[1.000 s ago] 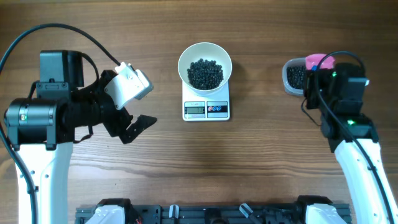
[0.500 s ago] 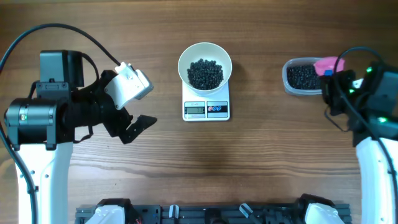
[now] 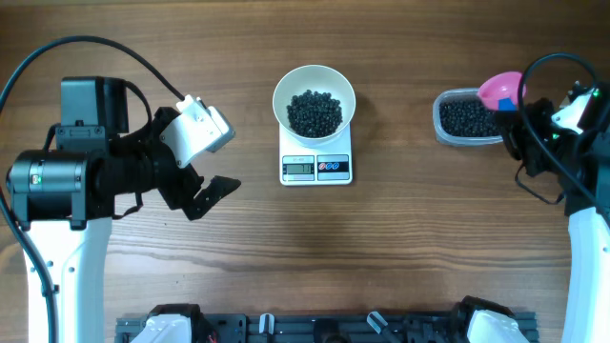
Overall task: Scoop item into bowl and weigh 150g on scale
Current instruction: 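Lift the pink scoop out of the tub and raise it right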
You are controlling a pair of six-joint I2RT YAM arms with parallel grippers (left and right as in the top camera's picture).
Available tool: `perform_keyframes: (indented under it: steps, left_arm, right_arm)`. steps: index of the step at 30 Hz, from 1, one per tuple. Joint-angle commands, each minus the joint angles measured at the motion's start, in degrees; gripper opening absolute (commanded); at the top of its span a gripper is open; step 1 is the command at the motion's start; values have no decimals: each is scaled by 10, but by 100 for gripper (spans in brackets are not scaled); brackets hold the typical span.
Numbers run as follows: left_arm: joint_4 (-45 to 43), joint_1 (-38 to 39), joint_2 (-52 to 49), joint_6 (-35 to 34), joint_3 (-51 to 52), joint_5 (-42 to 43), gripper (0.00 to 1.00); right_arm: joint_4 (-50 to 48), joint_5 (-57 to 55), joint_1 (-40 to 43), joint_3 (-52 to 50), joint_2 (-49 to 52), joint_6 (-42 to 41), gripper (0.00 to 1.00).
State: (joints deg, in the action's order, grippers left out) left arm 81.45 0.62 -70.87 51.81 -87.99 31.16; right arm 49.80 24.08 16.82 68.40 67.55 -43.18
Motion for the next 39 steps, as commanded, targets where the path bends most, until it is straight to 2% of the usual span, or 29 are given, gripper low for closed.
perform_keyframes:
  steps: [1, 10, 18, 23, 31, 39]
  left_arm:
    - [0, -4, 2, 9, -8, 0, 100]
    - [0, -4, 2, 9, -8, 0, 100]
    - [0, -4, 2, 9, -8, 0, 100]
    - [0, -4, 2, 9, -8, 0, 100]
    - [0, -4, 2, 9, -8, 0, 100]
    - [0, -4, 2, 9, -8, 0, 100]
  right_arm:
    - [22, 17, 2, 35, 5, 26, 5]
    - [108, 1, 2, 120, 17, 26, 4]
    - [189, -31, 2, 197, 84, 53, 5]
    - [176, -64, 0, 240, 101, 63, 5]
    - [92, -88, 1, 280, 102, 126, 5]
    - [90, -106, 1, 280, 113, 229, 4]
